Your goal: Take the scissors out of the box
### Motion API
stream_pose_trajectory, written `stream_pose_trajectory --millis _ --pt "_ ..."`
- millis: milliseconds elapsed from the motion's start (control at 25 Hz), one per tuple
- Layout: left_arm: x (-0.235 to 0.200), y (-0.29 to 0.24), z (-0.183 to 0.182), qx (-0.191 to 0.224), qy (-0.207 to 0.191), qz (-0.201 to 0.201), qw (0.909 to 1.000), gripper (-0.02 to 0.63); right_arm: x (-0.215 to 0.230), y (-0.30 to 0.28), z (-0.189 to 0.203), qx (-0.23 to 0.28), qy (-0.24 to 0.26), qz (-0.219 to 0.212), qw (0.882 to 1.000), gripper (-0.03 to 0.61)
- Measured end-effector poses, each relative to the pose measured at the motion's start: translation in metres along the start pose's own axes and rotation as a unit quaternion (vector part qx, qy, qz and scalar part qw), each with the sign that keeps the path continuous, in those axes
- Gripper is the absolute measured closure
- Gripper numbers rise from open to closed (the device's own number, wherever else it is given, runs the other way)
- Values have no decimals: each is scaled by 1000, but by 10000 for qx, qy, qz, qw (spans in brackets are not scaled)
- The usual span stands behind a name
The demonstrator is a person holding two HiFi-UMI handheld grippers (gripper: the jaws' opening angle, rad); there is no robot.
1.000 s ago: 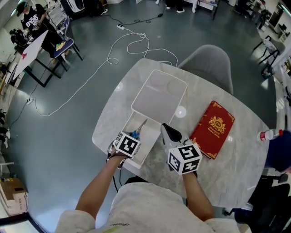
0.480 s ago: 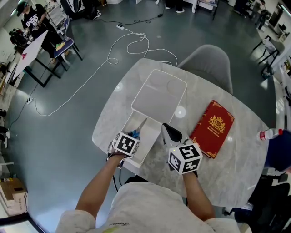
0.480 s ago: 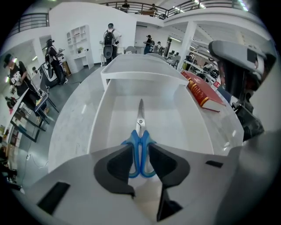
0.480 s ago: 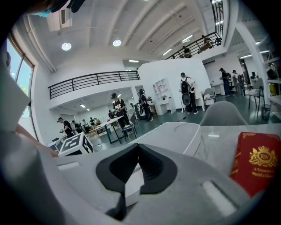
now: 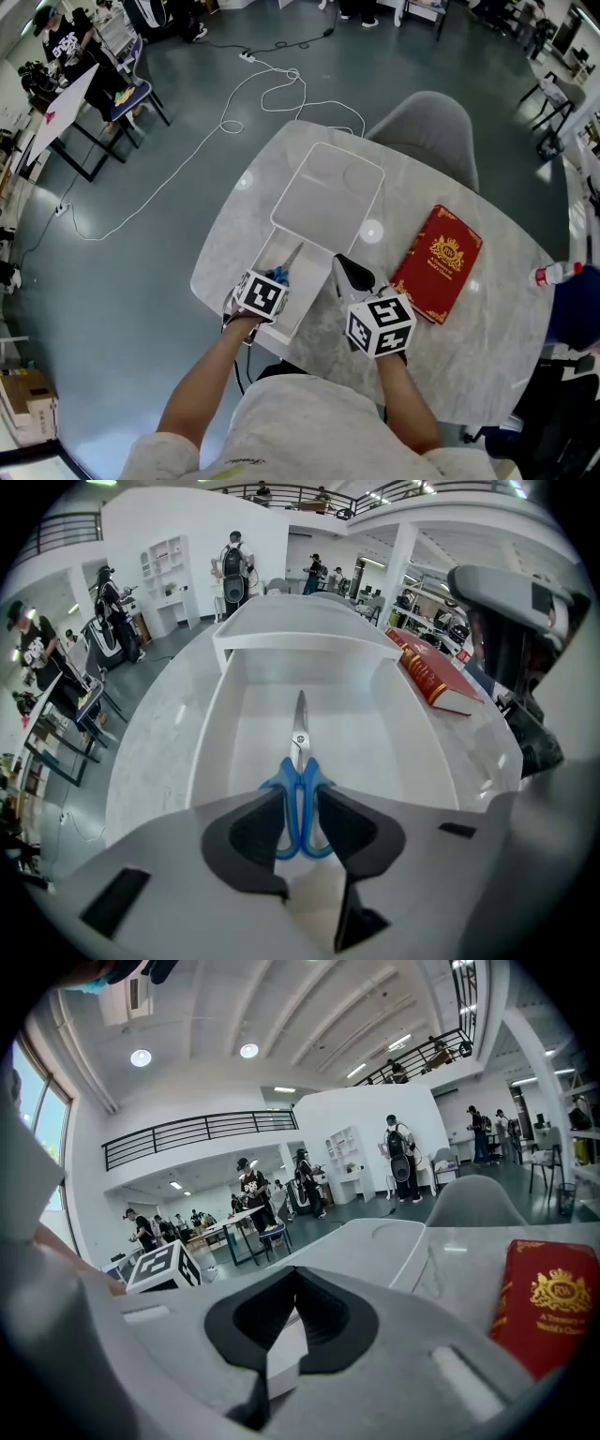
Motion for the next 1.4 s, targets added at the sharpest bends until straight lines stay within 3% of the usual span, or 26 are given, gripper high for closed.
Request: stream_pose_trajectory --millis 440,1120,1400 --pt "8 6 -1 51 -420 -104 9990 531 -10 14 -9 120 187 21 9998 573" --pt "7 58 9 616 -357 -476 9963 532 -34 20 -11 164 395 -140 9990 574" --pt "2 80 16 927 -47 -692 9933 532 -44 17 -15 152 599 -265 9977 574"
Point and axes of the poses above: the fingertips, and each gripper's own axes: y backward along the fingers, x to its right, z out of its underside, the point moved 5 cm from there along y, backward along the fingers, and after that the axes turned 13 degrees about -y, right-handed, at the moved point
